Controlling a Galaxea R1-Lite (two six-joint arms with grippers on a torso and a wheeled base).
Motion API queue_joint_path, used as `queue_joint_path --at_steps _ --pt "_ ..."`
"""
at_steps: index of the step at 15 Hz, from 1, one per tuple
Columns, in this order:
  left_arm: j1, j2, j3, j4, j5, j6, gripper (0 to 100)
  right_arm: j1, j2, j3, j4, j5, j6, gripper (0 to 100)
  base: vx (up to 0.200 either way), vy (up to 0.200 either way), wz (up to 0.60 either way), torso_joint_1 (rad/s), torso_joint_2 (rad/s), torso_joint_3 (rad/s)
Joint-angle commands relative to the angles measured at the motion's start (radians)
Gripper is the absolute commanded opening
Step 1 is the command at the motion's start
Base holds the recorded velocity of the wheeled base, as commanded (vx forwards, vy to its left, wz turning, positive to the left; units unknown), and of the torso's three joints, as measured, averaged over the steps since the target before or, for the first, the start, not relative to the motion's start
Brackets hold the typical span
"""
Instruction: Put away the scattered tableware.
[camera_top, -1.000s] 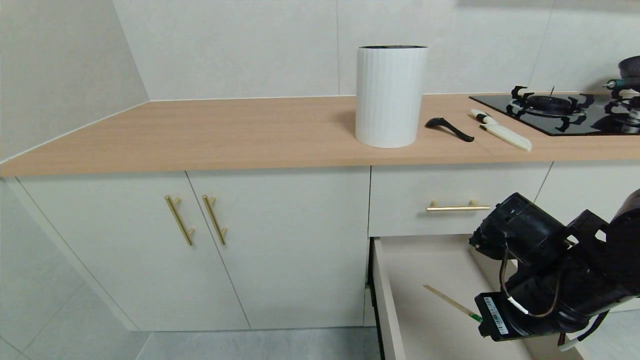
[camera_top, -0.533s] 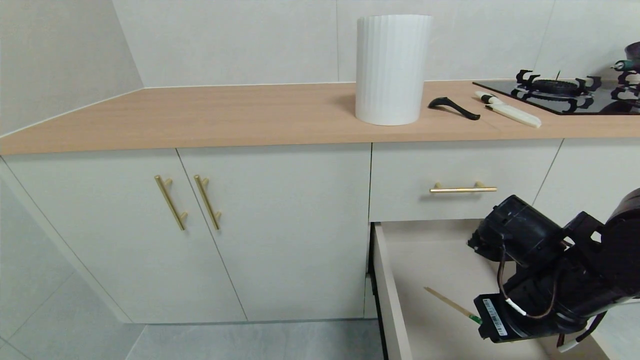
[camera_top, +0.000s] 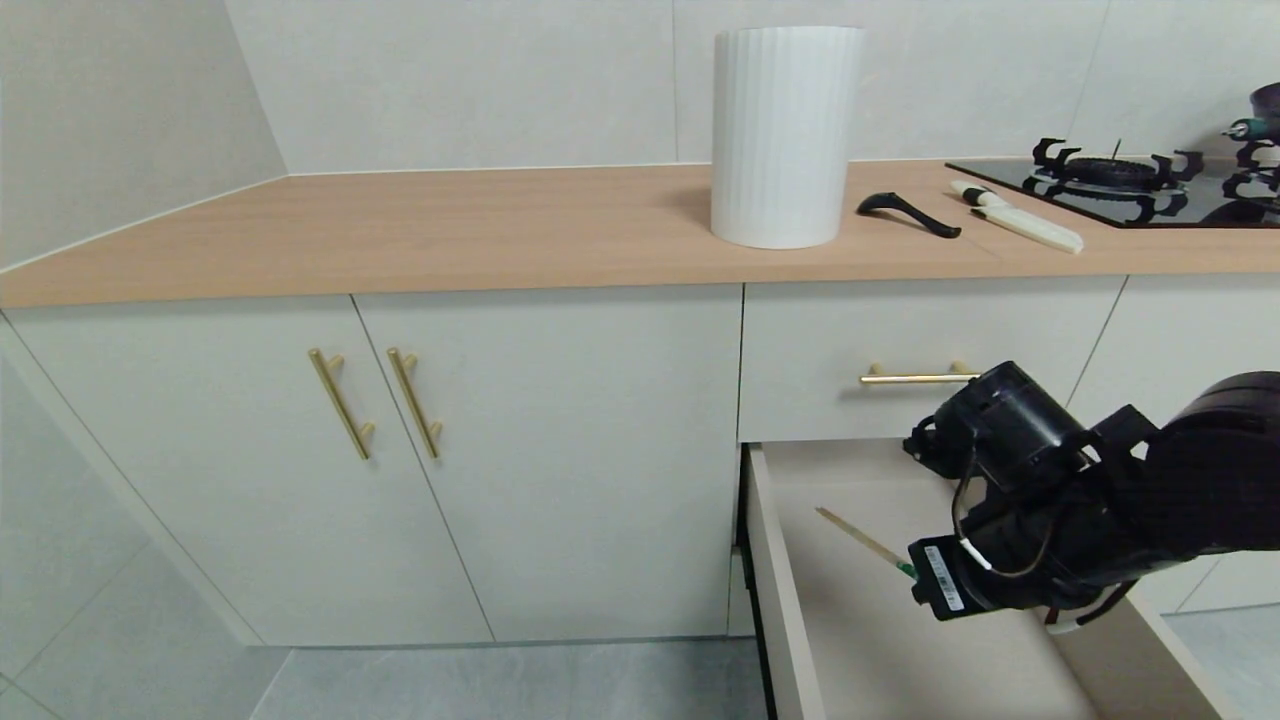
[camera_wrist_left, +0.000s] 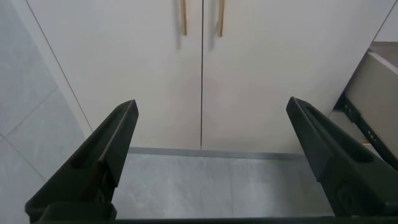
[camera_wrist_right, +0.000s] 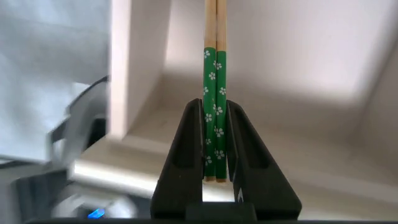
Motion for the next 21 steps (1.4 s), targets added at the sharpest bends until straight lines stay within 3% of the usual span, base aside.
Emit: queue_joint_path --at_steps 1,9,13,21 --pt "0.0 0.001 0.0 0.0 0.0 0.0 100 -0.058 0.119 -0.046 -0.078 -0.001 -0.057 0 0.0 0.0 0.0 0.0 0.0 0.0" --pt "0.0 0.001 0.0 0.0 0.0 0.0 100 -0.068 0.412 -0.18 -0.099 -0.056 -0.052 0 0.0 0.0 0.0 0.0 0.0 0.0" --pt "0.0 0.001 0.0 0.0 0.0 0.0 100 -0.064 0.512 -0.176 -0.205 -0.066 -0.052 0 0.0 0.0 0.0 0.0 0.0 0.0" --pt "0.0 0.001 0.0 0.0 0.0 0.0 100 -0.061 0.587 -0.147 -0.286 -0.099 -0.051 0 0.0 0.0 0.0 0.0 0.0 0.0"
